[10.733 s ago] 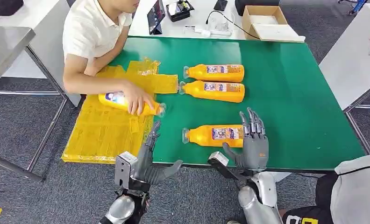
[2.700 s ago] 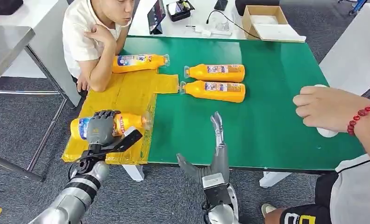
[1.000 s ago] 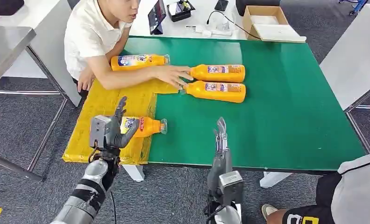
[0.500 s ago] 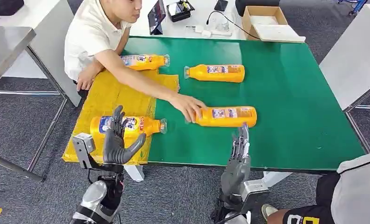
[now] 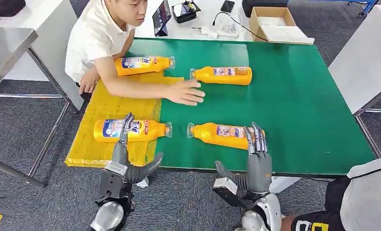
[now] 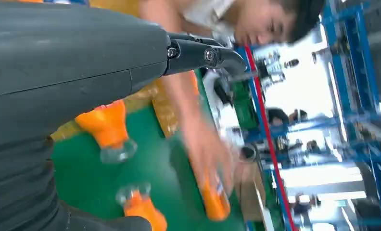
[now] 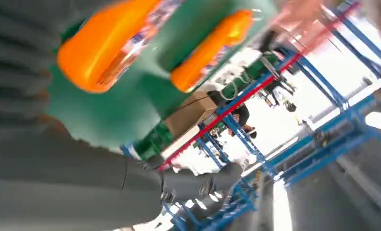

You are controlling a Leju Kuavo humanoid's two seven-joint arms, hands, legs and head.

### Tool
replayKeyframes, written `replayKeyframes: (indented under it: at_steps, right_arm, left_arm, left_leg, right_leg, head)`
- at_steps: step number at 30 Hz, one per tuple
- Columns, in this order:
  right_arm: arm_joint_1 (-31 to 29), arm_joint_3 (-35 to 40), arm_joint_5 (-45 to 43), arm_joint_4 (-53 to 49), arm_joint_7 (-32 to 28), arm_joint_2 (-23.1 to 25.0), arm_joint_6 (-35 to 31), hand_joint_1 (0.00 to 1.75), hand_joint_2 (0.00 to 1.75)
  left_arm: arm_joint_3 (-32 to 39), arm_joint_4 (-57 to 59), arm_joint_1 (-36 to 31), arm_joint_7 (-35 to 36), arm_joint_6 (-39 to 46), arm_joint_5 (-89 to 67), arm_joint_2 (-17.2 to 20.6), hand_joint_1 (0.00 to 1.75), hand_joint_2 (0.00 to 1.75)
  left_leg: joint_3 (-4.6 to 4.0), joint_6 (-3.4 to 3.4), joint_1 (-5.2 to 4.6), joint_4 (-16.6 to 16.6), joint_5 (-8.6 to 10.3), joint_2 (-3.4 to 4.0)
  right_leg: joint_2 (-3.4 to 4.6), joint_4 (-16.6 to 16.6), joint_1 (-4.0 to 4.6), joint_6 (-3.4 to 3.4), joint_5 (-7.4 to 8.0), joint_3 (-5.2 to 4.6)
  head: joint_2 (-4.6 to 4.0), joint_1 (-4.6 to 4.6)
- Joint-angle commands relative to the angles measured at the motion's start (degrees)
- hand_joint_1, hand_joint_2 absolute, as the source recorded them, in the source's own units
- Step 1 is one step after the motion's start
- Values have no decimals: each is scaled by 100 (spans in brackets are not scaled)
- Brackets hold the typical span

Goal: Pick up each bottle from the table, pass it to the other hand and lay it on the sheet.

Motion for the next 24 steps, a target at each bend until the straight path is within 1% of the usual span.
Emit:
replayKeyframes:
  at_steps: [1,2,4,5,7,8,9,10,14,15,16,17,18,22,23,24]
  right_arm:
    - [-1127,-173,184,2433,212,-416,-151,0,175]
    - [-1286,-104,176,2698,301,-444,-197,0,175]
    - [-1423,-88,321,2894,494,-488,-197,0,175]
    - [-1466,-100,314,2950,480,-497,-197,0,175]
    - [-1615,-64,325,3262,571,-497,-197,0,175]
    - [-1681,-64,290,3383,607,-497,-101,0,175]
    - [-1762,-67,301,3518,687,-494,-70,0,175]
    - [-1861,-44,318,3691,751,-500,23,0,175]
    - [-2032,-16,354,3999,878,-500,207,0,175]
    - [-2073,12,394,4072,917,-504,233,0,175]
    - [-2155,64,488,4222,1054,-510,294,0,175]
    - [-2155,64,488,4222,1054,-510,294,0,175]
    - [-2155,64,488,4222,1054,-510,294,0,175]
    - [-2333,140,651,4469,1306,-538,377,0,175]
    - [-2418,145,680,4565,1415,-554,492,0,175]
    - [-2482,151,700,4625,1477,-562,564,0,175]
  left_arm:
    - [-459,539,-366,43,-209,128,156,0,175]
    - [-486,548,-377,55,-241,151,170,0,175]
    - [-488,582,-391,90,-286,209,167,0,175]
    - [-496,612,-411,90,-292,209,161,0,175]
    - [-483,652,-422,116,-331,266,151,0,175]
    - [-477,668,-426,125,-346,289,141,0,175]
    - [-481,692,-442,129,-365,308,134,0,175]
    - [-487,717,-461,129,-379,319,125,0,175]
    - [-499,749,-505,126,-398,335,99,0,175]
    - [-505,753,-516,127,-410,346,89,0,175]
    - [-514,762,-533,131,-447,377,82,0,175]
    - [-514,762,-533,131,-447,377,82,0,175]
    - [-514,762,-533,131,-447,377,82,0,175]
    - [-541,810,-576,142,-500,409,72,0,175]
    - [-553,834,-597,147,-523,421,67,0,175]
    - [-560,850,-616,154,-543,433,62,0,175]
  left_leg:
    - [24,-8,9,-9,-1,-2]
    - [20,-7,7,-7,-1,6]
    - [22,-7,7,-8,-2,6]
    - [32,-12,12,-8,-8,11]
    - [14,-5,6,-5,0,1]
    - [39,-16,16,-5,-11,7]
    - [15,-6,5,-5,-1,4]
    - [13,-6,6,-4,-2,5]
    - [8,-6,6,-2,-1,0]
    - [19,-11,9,-3,-4,4]
    - [9,-6,5,-2,-1,1]
    - [19,-11,9,-2,-6,4]
    - [11,-8,4,-2,-2,2]
    - [8,-6,4,-1,-3,2]
    - [32,-18,14,2,-15,10]
    - [12,-8,6,-1,-5,2]
  right_leg:
    - [-2,-13,9,-14,-2,28]
    - [5,-10,8,-11,0,19]
    - [6,-10,8,-12,-1,23]
    - [9,-13,14,-18,-5,34]
    - [0,-7,6,-9,-2,15]
    - [4,-12,17,-23,-9,42]
    - [4,-5,5,-10,-2,16]
    - [5,-5,7,-10,-2,14]
    - [0,-3,6,-10,-2,11]
    - [3,-5,9,-16,-4,21]
    - [2,-3,6,-10,-3,11]
    - [4,-4,10,-17,-6,21]
    - [2,-1,5,-12,-4,12]
    - [3,-1,5,-11,-4,10]
    - [9,-1,16,-26,-13,33]
    - [3,0,6,-13,-6,14]
  head:
    - [0,2]
    - [0,-2]
    - [0,2]
    - [0,-2]
    - [0,2]
    - [0,0]
    - [0,0]
    - [0,0]
    - [0,0]
    - [0,0]
    - [0,0]
    - [0,-2]
    - [0,0]
    - [0,0]
    - [0,-2]
    - [0,0]
